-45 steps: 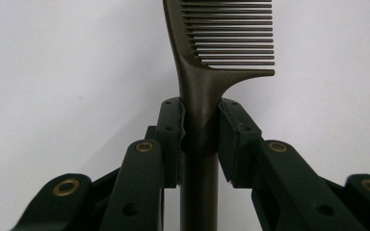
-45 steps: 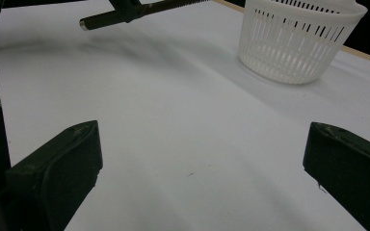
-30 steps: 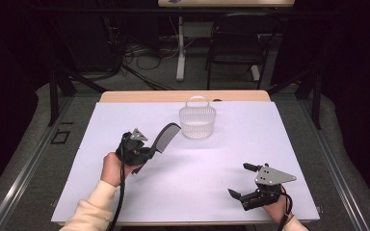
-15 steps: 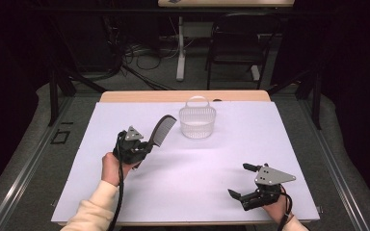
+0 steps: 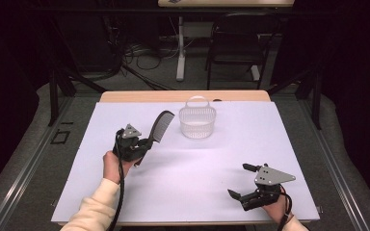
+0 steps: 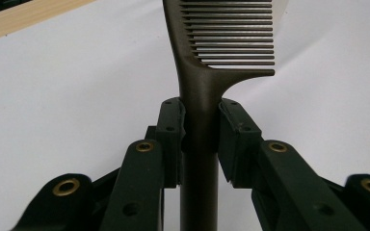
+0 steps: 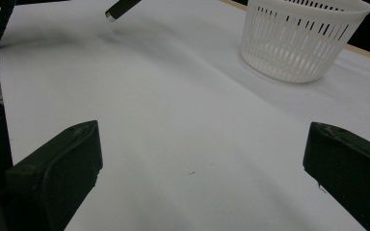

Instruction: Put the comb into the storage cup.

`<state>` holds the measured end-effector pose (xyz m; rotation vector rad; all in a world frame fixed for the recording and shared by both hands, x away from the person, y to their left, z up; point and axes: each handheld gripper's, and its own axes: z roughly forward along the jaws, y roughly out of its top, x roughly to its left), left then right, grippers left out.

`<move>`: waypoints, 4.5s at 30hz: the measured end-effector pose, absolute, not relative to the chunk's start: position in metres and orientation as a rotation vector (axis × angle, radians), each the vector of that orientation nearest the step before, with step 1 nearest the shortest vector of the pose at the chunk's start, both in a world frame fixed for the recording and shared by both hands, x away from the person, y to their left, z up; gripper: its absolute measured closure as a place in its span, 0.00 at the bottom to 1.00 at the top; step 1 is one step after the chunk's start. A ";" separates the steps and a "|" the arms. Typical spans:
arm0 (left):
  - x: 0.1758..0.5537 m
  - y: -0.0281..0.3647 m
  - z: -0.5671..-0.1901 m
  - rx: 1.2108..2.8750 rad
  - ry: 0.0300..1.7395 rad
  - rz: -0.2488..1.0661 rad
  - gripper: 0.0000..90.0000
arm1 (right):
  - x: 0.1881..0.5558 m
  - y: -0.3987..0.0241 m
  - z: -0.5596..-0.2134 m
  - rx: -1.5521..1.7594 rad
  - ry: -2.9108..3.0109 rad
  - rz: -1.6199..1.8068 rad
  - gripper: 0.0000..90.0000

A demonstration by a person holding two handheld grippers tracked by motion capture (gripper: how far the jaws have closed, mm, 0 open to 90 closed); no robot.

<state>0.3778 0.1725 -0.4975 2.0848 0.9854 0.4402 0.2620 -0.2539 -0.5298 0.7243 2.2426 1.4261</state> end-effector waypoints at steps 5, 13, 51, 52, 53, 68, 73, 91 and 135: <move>0.380 0.173 -0.495 2.070 0.978 0.439 0.80 | 0.262 -0.254 -0.530 0.725 2.245 1.425 0.00; 0.383 0.172 -0.489 2.048 0.960 0.453 0.80 | 0.262 -0.253 -0.530 0.726 2.247 1.423 0.00; 0.408 0.159 -0.476 1.998 0.942 0.456 0.80 | 0.262 -0.253 -0.531 0.720 2.255 1.417 0.00; 0.408 0.159 -0.475 1.998 0.943 0.455 0.80 | 0.263 -0.253 -0.531 0.720 2.255 1.416 0.00; 0.409 0.158 -0.475 1.999 0.944 0.458 0.80 | 0.263 -0.253 -0.531 0.720 2.255 1.415 0.00; 0.419 0.150 -0.468 2.004 0.917 0.459 0.80 | 0.263 -0.253 -0.531 0.722 2.256 1.420 0.00; 0.423 0.148 -0.466 2.002 0.909 0.458 0.80 | 0.263 -0.253 -0.531 0.722 2.256 1.420 0.00; 0.435 0.137 -0.455 1.989 0.884 0.471 0.80 | 0.262 -0.253 -0.530 0.719 2.258 1.424 0.00; 0.460 0.115 -0.435 1.966 0.849 0.500 0.80 | 0.264 -0.252 -0.532 0.721 2.279 1.408 0.00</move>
